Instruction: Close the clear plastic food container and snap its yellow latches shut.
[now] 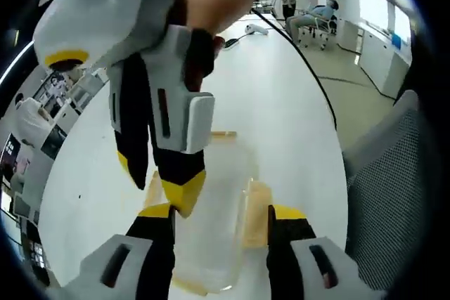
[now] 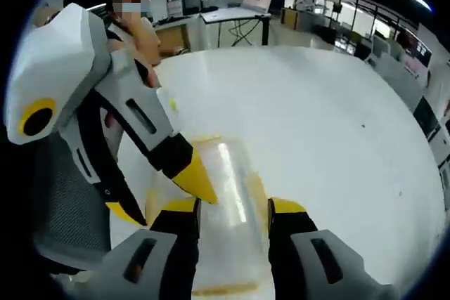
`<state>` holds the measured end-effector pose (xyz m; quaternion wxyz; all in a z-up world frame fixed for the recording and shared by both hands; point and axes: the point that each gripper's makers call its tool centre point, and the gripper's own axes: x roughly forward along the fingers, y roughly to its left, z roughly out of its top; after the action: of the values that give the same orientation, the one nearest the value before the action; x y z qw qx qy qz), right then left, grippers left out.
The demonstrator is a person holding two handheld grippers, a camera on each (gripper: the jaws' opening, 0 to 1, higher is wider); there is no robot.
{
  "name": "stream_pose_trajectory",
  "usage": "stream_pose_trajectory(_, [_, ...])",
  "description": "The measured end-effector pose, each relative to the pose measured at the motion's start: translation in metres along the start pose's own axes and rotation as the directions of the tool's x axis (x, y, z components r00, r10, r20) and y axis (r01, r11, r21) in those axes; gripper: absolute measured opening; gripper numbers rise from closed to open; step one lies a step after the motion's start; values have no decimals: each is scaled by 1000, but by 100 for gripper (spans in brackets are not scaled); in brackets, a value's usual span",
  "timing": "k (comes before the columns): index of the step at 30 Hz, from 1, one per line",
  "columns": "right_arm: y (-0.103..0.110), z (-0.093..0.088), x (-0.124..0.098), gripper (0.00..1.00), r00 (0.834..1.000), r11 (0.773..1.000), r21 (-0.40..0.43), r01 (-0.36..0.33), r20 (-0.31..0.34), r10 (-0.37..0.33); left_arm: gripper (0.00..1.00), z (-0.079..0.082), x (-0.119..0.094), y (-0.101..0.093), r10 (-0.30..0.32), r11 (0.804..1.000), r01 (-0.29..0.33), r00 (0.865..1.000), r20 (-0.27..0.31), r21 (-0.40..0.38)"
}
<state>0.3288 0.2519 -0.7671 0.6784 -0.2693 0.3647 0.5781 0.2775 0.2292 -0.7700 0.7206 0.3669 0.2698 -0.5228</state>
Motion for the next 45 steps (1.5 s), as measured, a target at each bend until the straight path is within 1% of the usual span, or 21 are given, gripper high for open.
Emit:
stream_pose_trajectory(3, [-3, 0, 0, 36, 999, 1000, 1, -26, -19, 26, 46, -2, 3, 0, 1, 1000, -1, 1000, -15, 20])
stream_pose_trajectory(6, [-3, -4, 2, 36, 993, 995, 17, -95, -69, 96, 46, -4, 5, -1, 3, 999, -2, 1000, -26, 33])
stream_pose_trajectory(9, [-10, -7, 6, 36, 988, 994, 12, -109, -106, 110, 46, -4, 7, 2, 14, 999, -13, 1000, -26, 30])
stream_pose_trajectory(10, [-7, -8, 8, 36, 982, 989, 44, -142, -119, 147, 46, -3, 8, 2, 13, 1000, -12, 1000, -27, 22])
stream_pose_trajectory(12, [-9, -8, 9, 36, 976, 986, 47, -163, -140, 168, 46, -2, 9, 3, 15, 1000, -14, 1000, -24, 26])
stream_pose_trajectory(13, [-6, -9, 9, 35, 969, 980, 53, -190, -153, 196, 46, -3, 9, 4, 18, 999, -18, 999, -26, 32])
stream_pose_trajectory(14, [-7, -8, 10, 35, 968, 981, 48, -188, -159, 193, 46, -4, 9, 4, 21, 999, -20, 999, -27, 32])
stream_pose_trajectory(17, [-6, -8, 11, 35, 955, 978, 30, -208, -208, 209, 46, -5, 9, 5, 23, 999, -22, 1000, -16, 23])
stream_pose_trajectory(20, [-5, -9, 12, 35, 937, 974, 21, -224, -271, 221, 45, -6, 8, 6, 23, 1000, -23, 1000, 6, 1])
stream_pose_trajectory(22, [-4, -11, 13, 34, 916, 970, 8, -245, -326, 234, 45, -6, 9, 6, 23, 1000, -23, 1000, 12, -5])
stream_pose_trajectory(24, [-4, -11, 14, 34, 902, 968, 4, -249, -363, 234, 45, -6, 9, 6, 25, 1000, -25, 1000, 12, -9])
stream_pose_trajectory(25, [-4, -11, 13, 33, 891, 967, 1, -253, -388, 234, 45, -6, 9, 6, 27, 1000, -27, 1000, 9, -8])
stream_pose_trajectory(26, [-4, -11, 14, 33, 885, 966, -15, -260, -404, 232, 44, -6, 9, 6, 26, 1000, -26, 1000, 6, -7])
stream_pose_trajectory(30, [-4, -12, 13, 32, 878, 963, -14, -269, -414, 239, 44, -7, 9, 5, 28, 1000, -28, 999, 15, 3])
stream_pose_trajectory(32, [-4, -13, 13, 32, 878, 963, -12, -270, -413, 241, 43, -8, 10, 5, 41, 999, -42, 999, 25, 32])
stream_pose_trajectory(35, [-4, -13, 14, 30, 873, 964, -10, -266, -426, 236, 42, -8, 10, 6, 41, 999, -42, 998, 47, 30])
stream_pose_trajectory(36, [-4, -13, 14, 28, 871, 963, -1, -270, -427, 243, 42, -8, 10, 6, 38, 999, -40, 998, 51, 32])
stream_pose_trajectory(37, [-3, -23, 8, 29, 847, 965, 55, -257, -468, 252, 42, -8, 10, 4, 27, 999, -29, 999, 46, 42])
stream_pose_trajectory(38, [-5, -15, 16, 29, 866, 958, 26, -287, -419, 271, 41, -6, 10, 3, 35, 999, -36, 999, 41, 36])
stream_pose_trajectory(40, [-6, -16, 18, 29, 865, 953, 46, -300, -408, 292, 41, -6, 9, 4, 38, 999, -39, 999, 35, 35])
stream_pose_trajectory(45, [-2, -15, 19, 30, 861, 956, 47, -291, -423, 282, 40, -7, 11, 3, 60, 998, -61, 998, 34, 34])
